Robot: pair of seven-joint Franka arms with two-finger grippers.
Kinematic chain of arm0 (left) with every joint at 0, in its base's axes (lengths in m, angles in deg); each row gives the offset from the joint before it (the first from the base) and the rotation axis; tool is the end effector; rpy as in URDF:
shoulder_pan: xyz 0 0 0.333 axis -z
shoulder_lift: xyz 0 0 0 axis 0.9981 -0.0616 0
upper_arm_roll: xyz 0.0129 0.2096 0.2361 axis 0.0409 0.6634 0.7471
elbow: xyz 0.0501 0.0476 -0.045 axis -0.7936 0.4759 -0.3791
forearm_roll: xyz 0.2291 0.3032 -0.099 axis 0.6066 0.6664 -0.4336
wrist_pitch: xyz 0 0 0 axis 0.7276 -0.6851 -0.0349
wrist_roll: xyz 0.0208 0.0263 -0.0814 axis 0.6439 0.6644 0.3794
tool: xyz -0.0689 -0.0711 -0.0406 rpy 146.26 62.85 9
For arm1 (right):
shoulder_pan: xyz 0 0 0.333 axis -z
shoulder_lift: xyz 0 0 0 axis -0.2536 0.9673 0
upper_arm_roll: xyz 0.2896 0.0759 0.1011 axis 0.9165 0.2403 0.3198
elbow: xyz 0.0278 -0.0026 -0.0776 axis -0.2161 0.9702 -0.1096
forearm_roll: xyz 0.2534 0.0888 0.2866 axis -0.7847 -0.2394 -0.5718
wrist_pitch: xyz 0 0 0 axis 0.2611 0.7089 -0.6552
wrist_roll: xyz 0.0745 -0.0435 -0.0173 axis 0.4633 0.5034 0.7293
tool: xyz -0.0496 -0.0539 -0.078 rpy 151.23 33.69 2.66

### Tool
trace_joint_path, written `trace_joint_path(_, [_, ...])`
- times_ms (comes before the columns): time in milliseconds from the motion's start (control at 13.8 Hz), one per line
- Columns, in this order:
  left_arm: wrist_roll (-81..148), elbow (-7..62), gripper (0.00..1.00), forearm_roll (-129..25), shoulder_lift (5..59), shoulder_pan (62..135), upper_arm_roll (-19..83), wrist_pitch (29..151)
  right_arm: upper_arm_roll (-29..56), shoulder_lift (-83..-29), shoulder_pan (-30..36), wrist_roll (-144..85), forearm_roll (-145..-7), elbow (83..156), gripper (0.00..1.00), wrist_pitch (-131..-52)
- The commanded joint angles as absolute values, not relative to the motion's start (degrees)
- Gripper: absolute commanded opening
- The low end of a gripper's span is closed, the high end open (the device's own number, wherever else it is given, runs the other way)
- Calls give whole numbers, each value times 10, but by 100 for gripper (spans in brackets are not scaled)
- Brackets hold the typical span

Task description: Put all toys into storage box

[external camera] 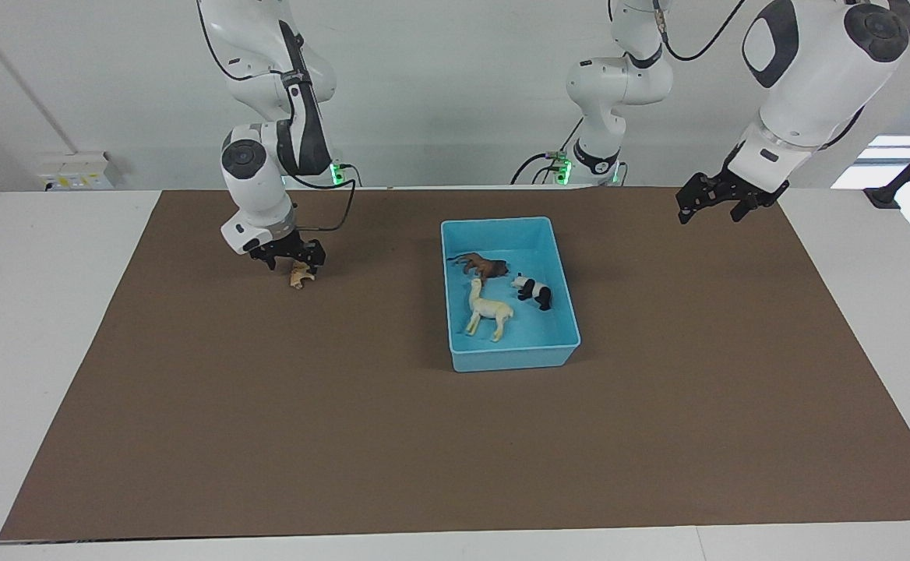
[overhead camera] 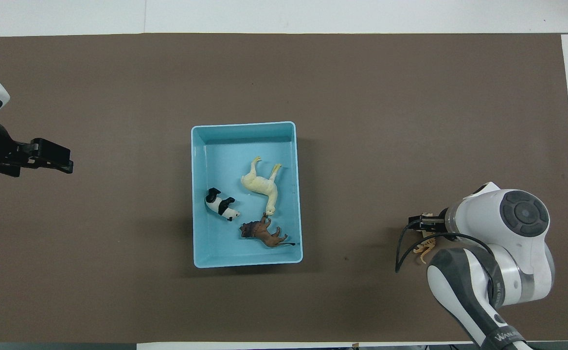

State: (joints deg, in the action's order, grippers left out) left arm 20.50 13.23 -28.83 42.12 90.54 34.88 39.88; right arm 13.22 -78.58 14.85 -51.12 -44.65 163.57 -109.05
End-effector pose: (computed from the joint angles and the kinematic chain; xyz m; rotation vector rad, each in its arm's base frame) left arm 0.5427 -0.0409 0.5850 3.1124 -0.0405 -0.1830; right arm 0.4272 0.0469 0.3009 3.0952 -0.1856 -0.1352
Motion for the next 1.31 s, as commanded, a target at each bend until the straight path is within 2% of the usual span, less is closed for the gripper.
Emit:
trace_joint_path(0, [203,142,100,-282,432,902,347,396,139,-799,157,-497,-453,1657,100,-1107])
trace_joint_path(291, [203,142,100,-282,432,902,347,395,139,-793,156,-496,-453,1665,99,-1128])
trace_joint_path(509, [203,142,100,-282,432,902,347,396,139,-792,156,-497,-453,1666,76,-1131])
trace_joint_path(654, [203,142,100,-282,432,902,349,395,139,-792,156,-497,-453,1666,42,-1131])
trace_joint_path(726, [203,142,100,-282,432,902,347,395,139,-792,156,-497,-453,1666,13,-1131])
trace_joint_path(799, [203,142,100,-282,432,902,347,395,139,-792,156,-498,-453,1666,0,-1130])
trace_joint_path(1090, [203,142,100,-282,432,902,347,396,139,-782,154,-513,-453,1631,0,-1115])
trace_joint_path(1162, [203,142,100,-282,432,902,347,396,140,-781,151,-538,-453,1589,0,-1087])
trace_joint_path(1235, [203,142,100,-282,432,902,349,396,143,-769,137,-571,-453,1527,0,-1024])
